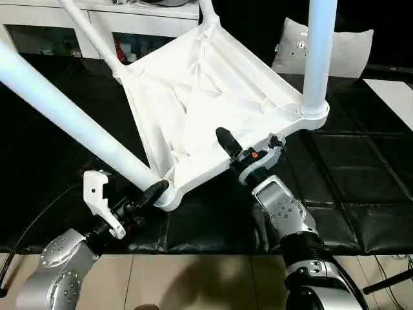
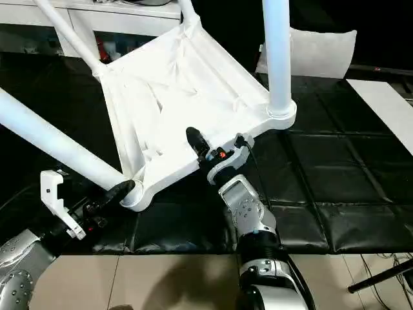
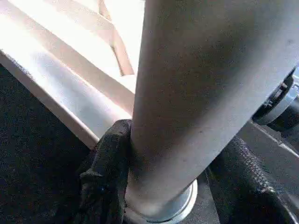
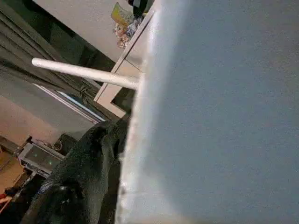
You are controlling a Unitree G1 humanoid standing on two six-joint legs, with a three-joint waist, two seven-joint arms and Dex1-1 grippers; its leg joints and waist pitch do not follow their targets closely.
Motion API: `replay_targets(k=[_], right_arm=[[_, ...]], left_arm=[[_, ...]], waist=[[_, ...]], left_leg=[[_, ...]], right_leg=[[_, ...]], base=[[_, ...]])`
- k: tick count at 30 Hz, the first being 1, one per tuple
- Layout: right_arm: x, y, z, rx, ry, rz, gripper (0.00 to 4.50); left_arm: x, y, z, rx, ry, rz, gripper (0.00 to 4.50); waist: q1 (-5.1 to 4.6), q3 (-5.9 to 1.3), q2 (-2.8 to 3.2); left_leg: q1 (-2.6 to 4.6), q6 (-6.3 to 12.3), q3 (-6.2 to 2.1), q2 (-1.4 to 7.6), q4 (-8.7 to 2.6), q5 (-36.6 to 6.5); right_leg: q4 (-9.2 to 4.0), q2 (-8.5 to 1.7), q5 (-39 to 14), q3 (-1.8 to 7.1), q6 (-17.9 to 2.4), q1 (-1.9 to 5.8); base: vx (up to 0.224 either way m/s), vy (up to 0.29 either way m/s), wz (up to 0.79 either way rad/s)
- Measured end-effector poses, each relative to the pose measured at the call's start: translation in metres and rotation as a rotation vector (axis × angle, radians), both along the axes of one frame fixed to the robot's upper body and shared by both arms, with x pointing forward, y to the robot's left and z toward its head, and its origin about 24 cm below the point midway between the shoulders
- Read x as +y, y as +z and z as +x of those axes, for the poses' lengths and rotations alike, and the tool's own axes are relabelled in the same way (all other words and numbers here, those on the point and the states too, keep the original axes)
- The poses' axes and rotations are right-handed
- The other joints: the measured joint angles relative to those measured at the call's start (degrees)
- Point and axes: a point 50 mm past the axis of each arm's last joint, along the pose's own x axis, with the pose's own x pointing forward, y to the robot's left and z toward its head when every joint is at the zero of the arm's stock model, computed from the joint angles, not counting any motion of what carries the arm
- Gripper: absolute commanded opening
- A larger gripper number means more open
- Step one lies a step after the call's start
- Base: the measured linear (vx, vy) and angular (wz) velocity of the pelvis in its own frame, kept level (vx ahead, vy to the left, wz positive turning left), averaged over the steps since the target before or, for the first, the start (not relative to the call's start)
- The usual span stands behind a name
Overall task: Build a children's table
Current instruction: Flip table
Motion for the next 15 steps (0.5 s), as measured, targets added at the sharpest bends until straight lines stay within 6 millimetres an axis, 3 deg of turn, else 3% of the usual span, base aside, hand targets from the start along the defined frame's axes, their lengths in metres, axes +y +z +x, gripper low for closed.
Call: replay_targets(k=[12, 15], right_arm=[[-0.0017, -0.0039, 0.0006, 0.024, -0.021, 0.004, 2.31], [-0.0022, -0.0054, 0.0009, 0.040, -0.030, 0.014, 2.17]], left_arm=[[0.0012, 0.0003, 0.0017, -0.013, -0.006, 0.029, 2.04], [0.0010, 0.0007, 0.0023, -0.022, -0.010, 0.041, 2.74]], waist=[[0.10, 0.02, 0.03], [0.08, 0.04, 0.11]], left_leg=[[0.01, 0.02, 0.00, 0.00, 0.00, 0.03], [0.00, 0.02, 0.00, 0.00, 0.00, 0.03]], right_leg=[[0.05, 0.00, 0.01, 0.00, -0.01, -0.02], [0.06, 0.00, 0.01, 0.00, -0.01, -0.02]], base=[[0.000, 0.000, 0.00], [0.000, 0.000, 0.00]])
